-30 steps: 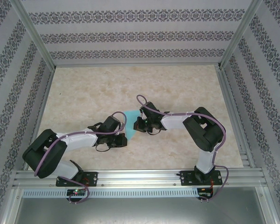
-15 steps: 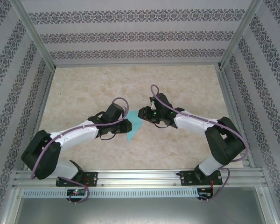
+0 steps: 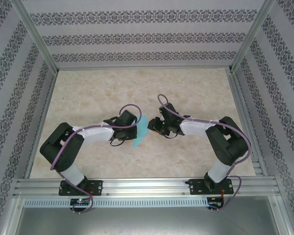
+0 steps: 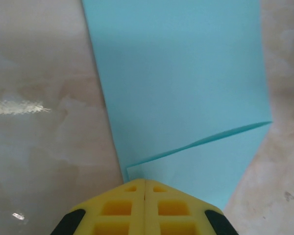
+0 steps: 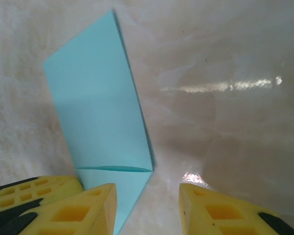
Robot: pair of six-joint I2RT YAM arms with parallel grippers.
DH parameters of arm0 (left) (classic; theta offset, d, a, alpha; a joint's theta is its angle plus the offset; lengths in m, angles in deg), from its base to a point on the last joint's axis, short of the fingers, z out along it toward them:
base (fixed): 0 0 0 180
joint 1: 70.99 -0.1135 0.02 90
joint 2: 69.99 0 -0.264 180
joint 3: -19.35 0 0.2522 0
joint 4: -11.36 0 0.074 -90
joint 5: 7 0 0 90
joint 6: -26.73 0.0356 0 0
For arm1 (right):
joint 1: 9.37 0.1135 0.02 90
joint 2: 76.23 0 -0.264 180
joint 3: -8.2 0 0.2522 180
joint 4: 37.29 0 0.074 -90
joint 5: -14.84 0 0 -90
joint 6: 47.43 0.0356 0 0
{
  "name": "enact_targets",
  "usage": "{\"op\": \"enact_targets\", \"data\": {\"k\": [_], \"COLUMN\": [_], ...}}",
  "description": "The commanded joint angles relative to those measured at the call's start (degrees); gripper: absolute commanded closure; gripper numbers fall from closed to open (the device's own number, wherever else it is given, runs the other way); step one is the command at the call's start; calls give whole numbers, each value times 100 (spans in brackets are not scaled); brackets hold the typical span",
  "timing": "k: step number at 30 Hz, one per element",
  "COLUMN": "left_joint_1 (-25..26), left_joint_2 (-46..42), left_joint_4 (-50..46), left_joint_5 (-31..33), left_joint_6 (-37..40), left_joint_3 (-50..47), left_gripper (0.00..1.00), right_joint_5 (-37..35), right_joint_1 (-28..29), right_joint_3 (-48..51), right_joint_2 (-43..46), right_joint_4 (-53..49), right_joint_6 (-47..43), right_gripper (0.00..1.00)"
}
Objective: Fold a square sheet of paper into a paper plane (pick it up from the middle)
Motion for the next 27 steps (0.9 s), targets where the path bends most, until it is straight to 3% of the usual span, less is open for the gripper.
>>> {"op": "enact_targets", "data": {"k": [1, 27], "left_joint_1": [64, -134], "left_joint_2": [145, 245], "left_joint_4": [-34, 369], "left_joint_5": [293, -159], "left_joint_6": [-218, -991], "left_joint_3": [117, -346], "left_gripper": [97, 97], "right_joint_5": [120, 103], "right_joint_1": [96, 319], "right_joint_3": [-197, -720], "right_joint_2": [-162, -670], "right_joint_4": [195, -203], "right_joint_6": [155, 272], "right_gripper": [61, 62]}}
